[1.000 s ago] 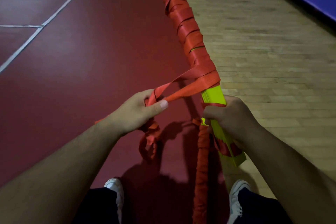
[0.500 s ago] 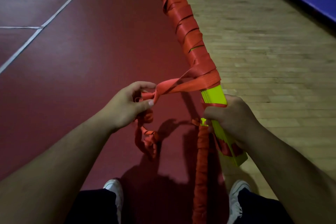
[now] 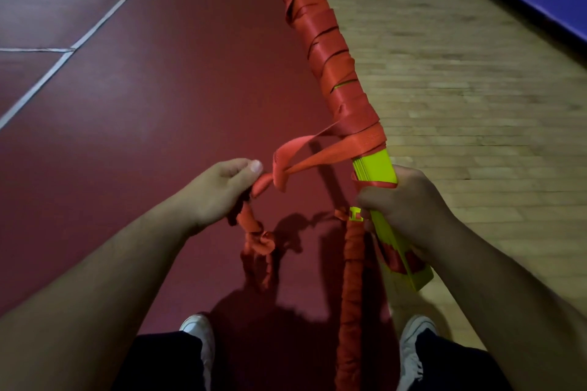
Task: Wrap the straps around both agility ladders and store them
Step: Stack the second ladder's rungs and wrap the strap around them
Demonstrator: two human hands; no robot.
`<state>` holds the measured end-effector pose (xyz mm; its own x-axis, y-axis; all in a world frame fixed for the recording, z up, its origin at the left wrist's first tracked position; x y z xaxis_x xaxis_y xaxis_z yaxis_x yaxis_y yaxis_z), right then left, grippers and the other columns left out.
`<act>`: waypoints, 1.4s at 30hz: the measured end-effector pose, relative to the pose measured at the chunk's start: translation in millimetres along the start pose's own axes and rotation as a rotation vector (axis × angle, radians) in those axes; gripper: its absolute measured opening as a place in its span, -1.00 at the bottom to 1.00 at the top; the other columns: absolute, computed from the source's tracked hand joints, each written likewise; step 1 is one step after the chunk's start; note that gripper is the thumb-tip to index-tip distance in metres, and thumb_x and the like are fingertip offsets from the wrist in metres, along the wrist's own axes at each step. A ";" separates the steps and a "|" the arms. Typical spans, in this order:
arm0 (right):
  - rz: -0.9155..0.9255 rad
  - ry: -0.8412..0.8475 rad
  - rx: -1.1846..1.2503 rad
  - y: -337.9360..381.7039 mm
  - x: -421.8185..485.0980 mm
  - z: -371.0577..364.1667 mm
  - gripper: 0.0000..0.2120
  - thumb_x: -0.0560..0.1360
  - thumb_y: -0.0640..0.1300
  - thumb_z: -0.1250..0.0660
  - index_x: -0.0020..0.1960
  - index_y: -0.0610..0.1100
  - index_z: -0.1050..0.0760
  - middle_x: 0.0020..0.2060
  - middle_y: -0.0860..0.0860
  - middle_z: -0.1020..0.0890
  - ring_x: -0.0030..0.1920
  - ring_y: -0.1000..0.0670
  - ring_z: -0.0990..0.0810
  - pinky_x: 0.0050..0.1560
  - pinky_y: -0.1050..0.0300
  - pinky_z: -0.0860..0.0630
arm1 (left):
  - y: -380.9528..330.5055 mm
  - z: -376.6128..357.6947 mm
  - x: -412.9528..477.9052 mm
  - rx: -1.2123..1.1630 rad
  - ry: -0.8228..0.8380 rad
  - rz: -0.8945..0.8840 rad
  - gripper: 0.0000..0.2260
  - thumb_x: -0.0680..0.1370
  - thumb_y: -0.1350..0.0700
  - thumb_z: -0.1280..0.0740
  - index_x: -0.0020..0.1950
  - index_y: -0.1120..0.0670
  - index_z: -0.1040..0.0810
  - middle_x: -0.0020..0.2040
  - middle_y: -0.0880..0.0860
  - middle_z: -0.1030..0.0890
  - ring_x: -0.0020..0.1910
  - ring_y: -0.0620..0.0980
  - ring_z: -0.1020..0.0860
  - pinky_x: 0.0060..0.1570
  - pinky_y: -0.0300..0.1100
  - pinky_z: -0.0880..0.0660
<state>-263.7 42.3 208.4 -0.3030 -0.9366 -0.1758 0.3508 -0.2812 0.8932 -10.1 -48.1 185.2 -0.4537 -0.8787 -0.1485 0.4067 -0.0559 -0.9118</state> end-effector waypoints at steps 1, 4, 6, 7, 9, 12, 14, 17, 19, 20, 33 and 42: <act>0.012 0.000 -0.017 0.8 -0.5 -0.6 -0.72 0.14 -0.07 -0.40 -0.21 -0.20 -0.55 -0.37 -0.19 -0.63 -0.38 -0.12 -0.56 -0.29 -0.16 -0.56 | 3.2 1.4 0.5 -0.028 0.021 0.001 -0.70 0.59 -0.09 -0.34 0.00 0.16 -0.57 -0.29 0.02 -0.52 -0.36 -0.03 -0.48 -0.37 -0.13 -0.47; 0.020 -0.002 -0.027 1.3 -0.5 -2.6 -0.75 0.16 -0.08 -0.41 -0.21 -0.18 -0.57 -0.33 -0.21 -0.63 -0.38 -0.12 -0.57 -0.27 -0.23 -0.58 | 6.7 2.4 1.4 -0.036 0.110 -0.003 -0.83 0.52 0.09 -0.44 0.11 -0.03 -0.63 -0.15 -0.05 -0.60 -0.19 -0.06 -0.57 -0.16 -0.16 -0.53; 0.010 -0.009 -0.009 0.7 0.8 -3.6 -0.74 0.16 -0.08 -0.42 -0.20 -0.18 -0.56 -0.36 -0.19 -0.63 -0.38 -0.12 -0.56 -0.28 -0.24 -0.57 | 3.7 -1.1 0.1 0.045 0.145 -0.010 -0.77 0.55 0.20 -0.43 0.13 -0.09 -0.64 -0.09 -0.05 -0.64 -0.13 -0.12 -0.59 -0.09 -0.22 -0.53; 0.004 -0.014 0.007 0.1 1.6 -3.7 -0.73 0.15 -0.08 -0.42 -0.20 -0.20 -0.56 -0.39 -0.17 -0.60 -0.38 -0.12 -0.55 -0.30 -0.22 -0.56 | 2.2 -3.5 0.1 0.094 0.168 -0.007 -0.76 0.55 0.22 -0.41 0.14 -0.09 -0.65 -0.08 -0.02 -0.65 -0.14 -0.12 -0.60 -0.10 -0.23 -0.54; -0.002 -0.019 0.038 -1.0 2.4 -3.8 -0.73 0.15 -0.10 -0.41 -0.21 -0.22 -0.54 -0.42 -0.12 -0.57 -0.40 -0.11 -0.53 -0.32 -0.14 -0.52 | -1.7 -8.2 -1.1 0.128 0.218 0.013 -0.82 0.57 0.24 -0.39 0.11 0.02 -0.65 -0.18 0.06 -0.61 -0.22 -0.07 -0.59 -0.16 -0.18 -0.57; -0.015 -0.013 0.059 -2.2 2.5 -3.9 -0.74 0.15 -0.09 -0.40 -0.23 -0.21 -0.52 -0.41 -0.13 -0.57 -0.40 -0.12 -0.53 -0.30 -0.08 -0.48 | -4.4 -14.6 -2.2 0.055 0.249 -0.009 -0.91 0.57 0.35 -0.34 0.05 0.22 -0.56 -0.21 0.17 -0.54 -0.25 0.01 -0.54 -0.18 -0.04 -0.53; -0.015 -0.009 0.066 -2.4 2.6 -4.0 -0.76 0.15 -0.08 -0.40 -0.25 -0.19 -0.52 -0.41 -0.13 -0.57 -0.40 -0.14 -0.53 -0.29 -0.08 -0.48 | -6.9 -16.0 -1.8 -0.031 0.229 -0.024 -0.86 0.58 0.43 -0.26 0.05 0.24 -0.51 -0.09 0.20 -0.61 -0.18 -0.03 -0.60 -0.16 -0.17 -0.54; -0.014 -0.002 0.082 -1.1 2.0 -3.5 -0.83 0.16 -0.10 -0.40 -0.27 -0.13 -0.56 -0.43 -0.10 -0.58 -0.40 -0.12 -0.55 -0.28 -0.06 -0.49 | -8.9 -16.8 -1.4 -0.155 0.246 -0.008 -0.86 0.55 0.41 -0.26 0.04 0.22 -0.42 -0.13 0.06 -0.61 -0.21 -0.07 -0.63 -0.26 -0.22 -0.53; -0.005 0.005 0.088 0.1 1.3 -3.0 -0.88 0.19 -0.14 -0.41 -0.28 -0.13 -0.58 -0.44 -0.09 -0.58 -0.40 -0.11 -0.55 -0.28 -0.05 -0.50 | -9.8 -17.2 -2.6 -0.244 0.250 0.023 -0.85 0.49 0.18 -0.32 0.00 0.15 -0.41 -0.25 0.04 -0.50 -0.35 -0.07 -0.49 -0.35 -0.20 -0.42; 0.001 0.012 0.089 0.5 0.8 -3.4 -0.93 0.22 -0.17 -0.41 -0.30 -0.12 -0.58 -0.44 -0.08 -0.58 -0.41 -0.11 -0.55 -0.28 -0.04 -0.50 | -9.7 -17.2 -3.1 -0.297 0.243 0.049 -0.77 0.50 0.02 -0.32 0.03 0.15 -0.43 -0.28 0.04 -0.45 -0.37 -0.06 -0.43 -0.37 -0.20 -0.35; 0.010 0.003 0.040 0.9 1.0 -7.7 -0.72 0.15 -0.09 -0.39 -0.21 -0.22 -0.52 -0.40 -0.14 -0.55 -0.37 -0.12 -0.52 -0.26 -0.31 -0.56 | -9.6 -13.2 -2.2 -0.137 0.057 -0.055 -0.82 0.66 0.07 -0.24 0.01 0.17 -0.51 -0.13 0.09 -0.69 -0.35 0.14 -0.45 -0.42 -0.18 -0.42; 0.003 0.005 0.032 1.6 -0.7 -8.7 -0.78 0.15 -0.11 -0.38 -0.25 -0.20 -0.53 -0.41 -0.13 -0.57 -0.39 -0.09 -0.52 -0.29 -0.05 -0.48 | -9.6 -20.1 2.0 -0.526 0.073 0.125 -0.77 0.66 -0.05 -0.20 -0.10 0.06 -0.42 -0.39 0.01 -0.30 -0.45 -0.05 -0.24 -0.30 -0.18 -0.32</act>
<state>-255.2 40.7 206.4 -0.2975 -0.9386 -0.1749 0.3235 -0.2714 0.9065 -30.9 -39.8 185.9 -0.4887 -0.8273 -0.2771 0.0176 0.3082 -0.9512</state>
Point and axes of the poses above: each hand's wrist, its own x-axis towards the middle knuckle, its own z-axis out of the back of the hand, y = z × x, the point moved 2 cm from there along x, towards the middle knuckle
